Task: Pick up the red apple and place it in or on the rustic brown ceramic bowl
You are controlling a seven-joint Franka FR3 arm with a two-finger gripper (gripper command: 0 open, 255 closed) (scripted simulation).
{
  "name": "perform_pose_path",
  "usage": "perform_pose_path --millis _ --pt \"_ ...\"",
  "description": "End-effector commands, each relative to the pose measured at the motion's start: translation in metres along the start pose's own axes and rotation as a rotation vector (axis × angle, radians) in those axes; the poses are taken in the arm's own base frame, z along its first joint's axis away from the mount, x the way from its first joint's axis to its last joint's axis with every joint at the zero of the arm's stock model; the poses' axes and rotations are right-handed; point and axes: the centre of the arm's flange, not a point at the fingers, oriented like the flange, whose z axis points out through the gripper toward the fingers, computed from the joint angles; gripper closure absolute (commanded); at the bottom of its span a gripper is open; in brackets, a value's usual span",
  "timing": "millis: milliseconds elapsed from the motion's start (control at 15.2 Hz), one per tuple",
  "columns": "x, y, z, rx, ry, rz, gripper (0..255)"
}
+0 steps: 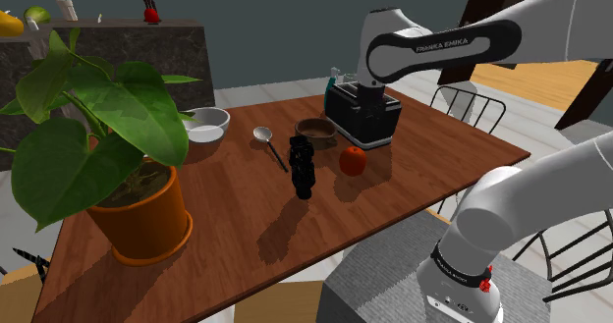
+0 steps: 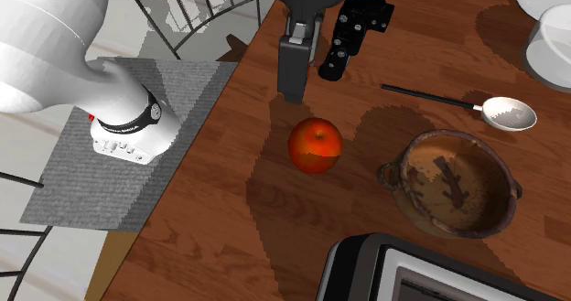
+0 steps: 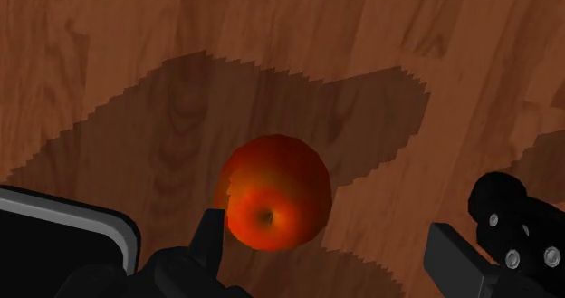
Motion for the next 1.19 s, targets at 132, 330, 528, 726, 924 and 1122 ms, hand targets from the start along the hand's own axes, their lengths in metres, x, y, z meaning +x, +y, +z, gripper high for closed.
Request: perform_pose_path --millis 132,330,528,726,924,1122 --pt "0.036 0.010 0.033 -0.022 0.015 0.041 0" --pt "0.051 0.016 0.052 -0.031 0.020 0.059 0" --pt "0.051 0.017 0.068 -0.031 0.020 0.059 0" --pt "0.052 0.017 0.084 -0.031 0.020 0.059 0" --pt "0.052 0.017 0.087 -0.031 0.020 0.059 0" --pt "0.052 0.017 0.087 -0.031 0.020 0.059 0"
